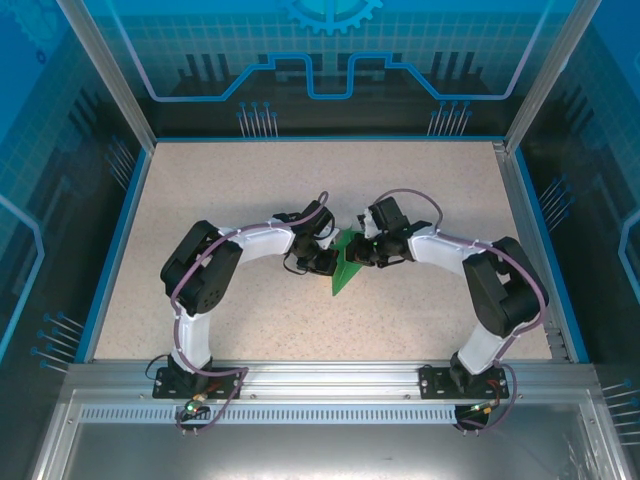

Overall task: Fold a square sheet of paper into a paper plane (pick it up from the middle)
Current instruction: Fourth fold the wing at the center of the table.

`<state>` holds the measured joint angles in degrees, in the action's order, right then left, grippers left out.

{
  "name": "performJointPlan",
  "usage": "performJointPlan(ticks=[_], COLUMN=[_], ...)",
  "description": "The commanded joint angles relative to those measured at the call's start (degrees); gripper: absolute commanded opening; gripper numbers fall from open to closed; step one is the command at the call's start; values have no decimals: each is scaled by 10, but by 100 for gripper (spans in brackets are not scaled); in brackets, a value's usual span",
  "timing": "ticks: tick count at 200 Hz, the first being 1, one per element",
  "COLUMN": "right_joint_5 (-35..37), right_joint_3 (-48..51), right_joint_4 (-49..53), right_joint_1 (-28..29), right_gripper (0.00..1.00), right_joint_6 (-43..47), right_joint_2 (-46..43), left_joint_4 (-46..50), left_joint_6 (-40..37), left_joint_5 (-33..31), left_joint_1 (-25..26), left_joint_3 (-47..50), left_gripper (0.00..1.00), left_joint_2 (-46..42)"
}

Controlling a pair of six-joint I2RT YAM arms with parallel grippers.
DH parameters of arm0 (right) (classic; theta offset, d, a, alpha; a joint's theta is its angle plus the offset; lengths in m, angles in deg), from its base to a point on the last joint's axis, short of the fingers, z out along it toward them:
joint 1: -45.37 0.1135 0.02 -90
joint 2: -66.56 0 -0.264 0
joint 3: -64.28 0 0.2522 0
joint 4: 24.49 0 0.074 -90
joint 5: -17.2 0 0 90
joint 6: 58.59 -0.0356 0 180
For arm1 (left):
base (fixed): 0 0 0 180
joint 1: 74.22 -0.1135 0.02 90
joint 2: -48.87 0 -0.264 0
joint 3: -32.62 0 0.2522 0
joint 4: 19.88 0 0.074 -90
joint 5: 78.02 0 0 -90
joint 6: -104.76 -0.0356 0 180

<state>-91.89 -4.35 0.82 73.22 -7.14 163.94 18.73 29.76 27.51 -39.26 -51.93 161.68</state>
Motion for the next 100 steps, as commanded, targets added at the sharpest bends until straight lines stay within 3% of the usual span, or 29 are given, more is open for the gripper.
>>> performJointPlan(ticks=[1,100], right_joint_5=[-17,-41], right_joint_3=[-16,-30], right_joint_4=[4,-32], right_joint_1=[9,6], right_gripper=[9,9], right_joint_6=[0,-19], right_joint_2=[17,55], left_joint_4=[-6,-27], left_joint_6=[-4,2], left_joint_5=[-3,6], left_joint_1=[-2,-2], left_joint_3=[-3,12], left_gripper=[3,3], left_joint_2=[35,34])
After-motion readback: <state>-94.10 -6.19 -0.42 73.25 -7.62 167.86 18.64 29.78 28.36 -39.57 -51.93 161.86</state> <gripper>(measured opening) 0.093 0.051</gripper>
